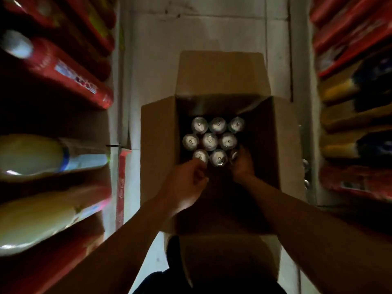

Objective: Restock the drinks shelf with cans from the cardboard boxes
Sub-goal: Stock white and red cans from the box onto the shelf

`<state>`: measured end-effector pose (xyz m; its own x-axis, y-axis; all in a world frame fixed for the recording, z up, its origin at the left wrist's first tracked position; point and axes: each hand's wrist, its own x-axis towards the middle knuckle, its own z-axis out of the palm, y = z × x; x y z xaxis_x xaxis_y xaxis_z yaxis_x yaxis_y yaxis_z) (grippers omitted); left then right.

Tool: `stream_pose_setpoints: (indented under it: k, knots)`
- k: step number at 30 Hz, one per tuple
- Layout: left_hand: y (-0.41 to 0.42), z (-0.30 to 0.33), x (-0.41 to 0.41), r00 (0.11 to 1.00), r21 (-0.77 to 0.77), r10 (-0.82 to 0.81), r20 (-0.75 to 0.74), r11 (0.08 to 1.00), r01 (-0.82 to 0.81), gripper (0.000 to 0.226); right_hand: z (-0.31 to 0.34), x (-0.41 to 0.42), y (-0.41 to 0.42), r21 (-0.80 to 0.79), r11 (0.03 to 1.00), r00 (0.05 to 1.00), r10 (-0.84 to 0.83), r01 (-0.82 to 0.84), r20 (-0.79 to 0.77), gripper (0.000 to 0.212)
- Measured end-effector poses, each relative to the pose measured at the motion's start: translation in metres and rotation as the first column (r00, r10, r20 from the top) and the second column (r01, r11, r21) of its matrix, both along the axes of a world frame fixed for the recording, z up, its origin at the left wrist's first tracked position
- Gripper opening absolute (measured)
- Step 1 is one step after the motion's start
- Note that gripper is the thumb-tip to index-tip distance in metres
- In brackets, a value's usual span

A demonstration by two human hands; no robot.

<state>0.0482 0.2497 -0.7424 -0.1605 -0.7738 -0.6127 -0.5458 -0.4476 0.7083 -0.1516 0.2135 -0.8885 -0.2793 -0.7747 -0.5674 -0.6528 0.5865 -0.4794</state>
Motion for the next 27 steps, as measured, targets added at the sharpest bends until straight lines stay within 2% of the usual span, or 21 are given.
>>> stream_pose_setpoints:
  k: [2,5,10,14,16,18,20,23,25,26,27]
  knots:
    - [-0.008,-0.007,0.000,1.000,-0.079,-0.022,0.016,0.997,0.023,0.024,-0.014,0.000,-0.005,0.031,1.000,0.999,0.007,-0.006,-0.037,0.042]
    - [-0.011,-0.015,-0.002,0.999,-0.070,0.044,-0.022,0.997,-0.046,0.021,-0.016,0.001,-0.006,0.000,0.999,0.994,0.048,-0.048,-0.099,0.037]
    - [-0.003,0.006,-0.006,1.000,0.028,0.019,-0.019,0.999,-0.018,0.035,0.057,-0.001,0.012,0.034,0.998,0.997,0.055,-0.054,-0.047,0.042]
    - [-0.015,0.073,-0.026,0.996,0.000,-0.085,-0.029,0.996,0.085,0.069,0.181,-0.003,0.032,-0.029,0.992,0.982,-0.118,0.123,0.148,0.036]
    - [-0.026,0.120,-0.037,0.978,-0.059,-0.204,-0.050,0.978,0.202,0.099,0.263,-0.007,0.036,-0.012,0.973,0.940,-0.220,0.231,0.259,0.035]
    - [-0.044,0.184,-0.050,0.933,-0.095,-0.351,-0.073,0.934,0.344,0.111,0.350,-0.019,0.033,-0.018,0.963,0.910,-0.249,0.270,0.331,0.024]
    - [-0.061,0.265,-0.065,0.893,-0.131,-0.438,-0.107,0.896,0.424,0.097,0.444,-0.032,0.023,-0.122,0.954,0.917,-0.220,0.273,0.332,0.022]
    - [-0.072,0.366,-0.088,0.876,-0.266,-0.475,-0.088,0.858,0.439,0.074,0.561,-0.049,0.020,-0.249,0.925,0.934,-0.213,0.288,0.288,0.039]
    - [-0.071,0.440,-0.106,0.863,-0.347,-0.494,-0.106,0.831,0.434,0.066,0.640,-0.064,0.032,-0.311,0.892,0.924,-0.236,0.329,0.301,0.029]
    - [-0.072,0.456,-0.114,0.863,-0.392,-0.486,-0.137,0.827,0.403,0.063,0.664,-0.068,0.035,-0.341,0.888,0.931,-0.207,0.308,0.301,0.025]
    - [-0.068,0.492,-0.126,0.857,-0.410,-0.490,-0.156,0.822,0.395,0.059,0.701,-0.075,0.047,-0.374,0.873,0.933,-0.208,0.312,0.294,0.027]
